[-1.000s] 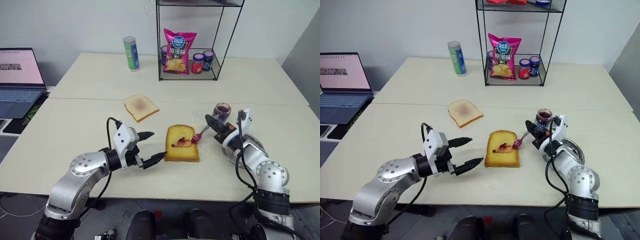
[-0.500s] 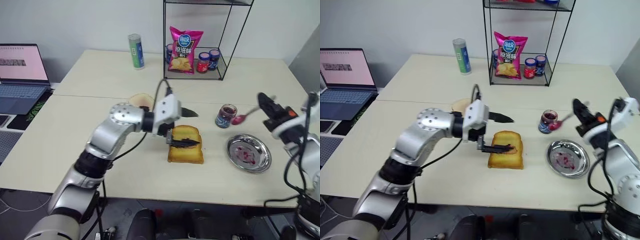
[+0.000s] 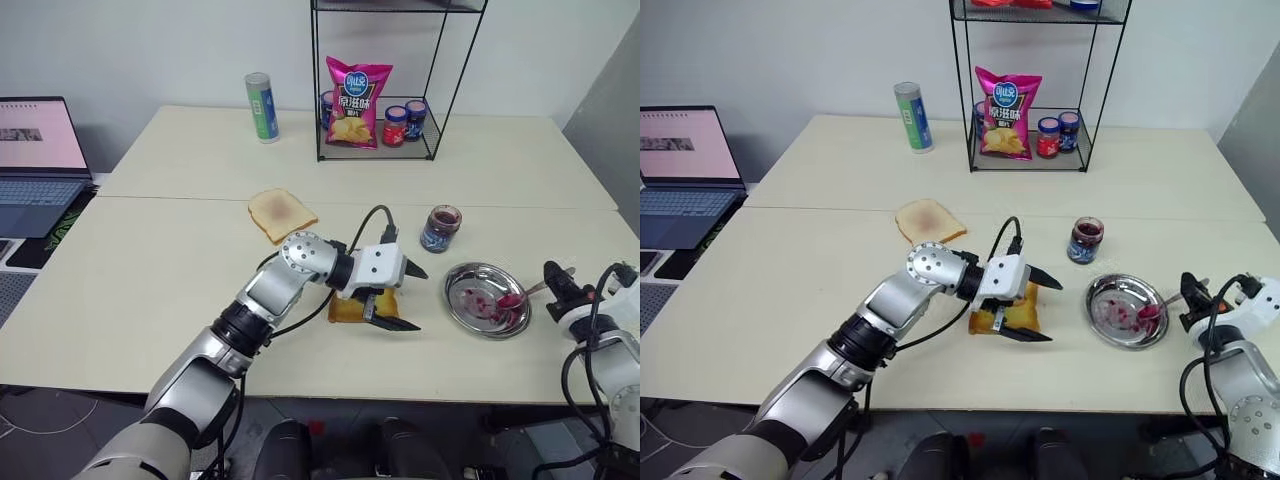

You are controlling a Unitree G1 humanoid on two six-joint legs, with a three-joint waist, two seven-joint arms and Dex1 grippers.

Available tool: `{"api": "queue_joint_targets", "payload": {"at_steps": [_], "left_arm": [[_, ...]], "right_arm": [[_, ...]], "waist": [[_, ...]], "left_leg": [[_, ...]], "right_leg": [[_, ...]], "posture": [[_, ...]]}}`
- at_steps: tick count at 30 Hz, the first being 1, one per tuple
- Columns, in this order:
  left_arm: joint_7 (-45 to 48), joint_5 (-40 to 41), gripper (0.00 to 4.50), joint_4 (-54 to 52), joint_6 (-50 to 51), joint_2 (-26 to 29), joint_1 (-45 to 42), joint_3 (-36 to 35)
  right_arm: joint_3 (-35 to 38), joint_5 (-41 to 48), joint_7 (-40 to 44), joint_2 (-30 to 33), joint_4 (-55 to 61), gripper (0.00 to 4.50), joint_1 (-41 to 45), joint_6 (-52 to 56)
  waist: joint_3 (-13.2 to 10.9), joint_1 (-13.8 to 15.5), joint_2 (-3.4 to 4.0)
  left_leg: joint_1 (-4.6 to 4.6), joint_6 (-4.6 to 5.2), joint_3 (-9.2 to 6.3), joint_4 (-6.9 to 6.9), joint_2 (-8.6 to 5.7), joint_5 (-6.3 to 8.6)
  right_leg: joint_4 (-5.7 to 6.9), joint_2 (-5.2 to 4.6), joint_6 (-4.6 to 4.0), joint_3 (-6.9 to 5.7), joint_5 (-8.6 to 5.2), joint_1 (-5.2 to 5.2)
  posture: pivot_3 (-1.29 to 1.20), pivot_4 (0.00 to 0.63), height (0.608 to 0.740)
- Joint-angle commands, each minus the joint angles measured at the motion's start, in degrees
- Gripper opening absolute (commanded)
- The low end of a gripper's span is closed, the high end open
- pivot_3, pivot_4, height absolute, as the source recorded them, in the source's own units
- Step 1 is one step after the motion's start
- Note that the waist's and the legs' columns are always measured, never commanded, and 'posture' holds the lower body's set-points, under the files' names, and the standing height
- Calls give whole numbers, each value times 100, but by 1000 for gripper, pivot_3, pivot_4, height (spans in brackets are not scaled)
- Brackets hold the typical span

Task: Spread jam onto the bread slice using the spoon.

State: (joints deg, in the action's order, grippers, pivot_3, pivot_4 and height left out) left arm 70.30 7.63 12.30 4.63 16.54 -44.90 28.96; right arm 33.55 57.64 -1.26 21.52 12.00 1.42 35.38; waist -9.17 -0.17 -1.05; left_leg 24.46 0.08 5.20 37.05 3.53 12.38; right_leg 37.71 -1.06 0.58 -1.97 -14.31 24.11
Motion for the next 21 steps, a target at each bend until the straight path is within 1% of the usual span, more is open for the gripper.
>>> {"api": "queue_joint_targets", "payload": {"at_steps": [1,3,4,5,6,12,13,18,19,20,21], "left_arm": [[-97,-23,4500,-140,-10,-63,-32,-165],[-138,-33,4500,-161,16,-48,-21,-202],[-163,-29,4500,-173,31,-40,-15,-221],[-189,-28,4500,-181,40,-37,-9,-239],[-212,-40,4500,-182,29,-35,-5,-249],[-267,-51,4500,-218,35,-77,-8,-326],[-273,-43,4500,-232,45,-79,-9,-341],[-223,68,4500,-352,221,57,-6,-549],[-205,152,4500,-431,390,182,-1,-688],[-174,293,4500,-542,670,358,-5,-894],[-118,383,4500,-642,942,794,40,-1230]], "right_arm": [[-5,-220,221,57,-535,507,283,-155],[10,-294,298,91,-666,904,349,-163],[29,-315,334,108,-709,1207,364,-159],[41,-329,366,127,-735,1263,369,-156],[52,-338,386,142,-755,1610,373,-153],[180,-365,436,248,-808,2975,400,-137],[203,-366,428,262,-786,3272,402,-135],[375,-487,432,645,-626,4453,476,-140],[243,-610,661,964,-448,4485,405,-9],[17,-765,1086,1437,-174,4485,272,140],[-228,-727,1886,2203,327,4485,-4,482]], "waist": [[0,1,0],[0,5,0],[0,6,1],[1,6,2],[1,7,3],[1,6,2],[1,7,2],[1,7,4],[1,6,4],[1,5,4],[-7,-10,29]], "left_leg": [[0,0,2,1,0,0],[0,0,2,1,-2,0],[0,0,2,-1,-2,0],[0,0,1,-4,-2,0],[0,0,0,-5,-1,0],[0,0,1,-2,-1,0],[0,0,1,-2,-1,0],[-1,-1,2,-2,-2,0],[-1,-1,2,-2,-2,0],[-1,-1,2,-2,-2,0],[-1,-1,2,-2,-2,0]], "right_leg": [[-1,-1,0,1,0,-1],[-1,-2,0,1,0,-1],[-1,-2,0,0,0,0],[-1,-2,0,0,-1,1],[-1,-1,-1,-1,-2,1],[1,-1,0,-1,-2,0],[3,-2,0,-1,-2,0],[5,-2,0,1,-2,1],[5,-2,0,0,-2,1],[5,-2,0,0,-2,1],[5,-1,0,0,-2,1]], "posture": [[0,150,740],[0,150,740],[0,150,740],[0,150,740],[0,150,740],[0,150,740],[0,150,740],[0,150,740],[0,150,740],[0,150,740],[0,150,740]]}}
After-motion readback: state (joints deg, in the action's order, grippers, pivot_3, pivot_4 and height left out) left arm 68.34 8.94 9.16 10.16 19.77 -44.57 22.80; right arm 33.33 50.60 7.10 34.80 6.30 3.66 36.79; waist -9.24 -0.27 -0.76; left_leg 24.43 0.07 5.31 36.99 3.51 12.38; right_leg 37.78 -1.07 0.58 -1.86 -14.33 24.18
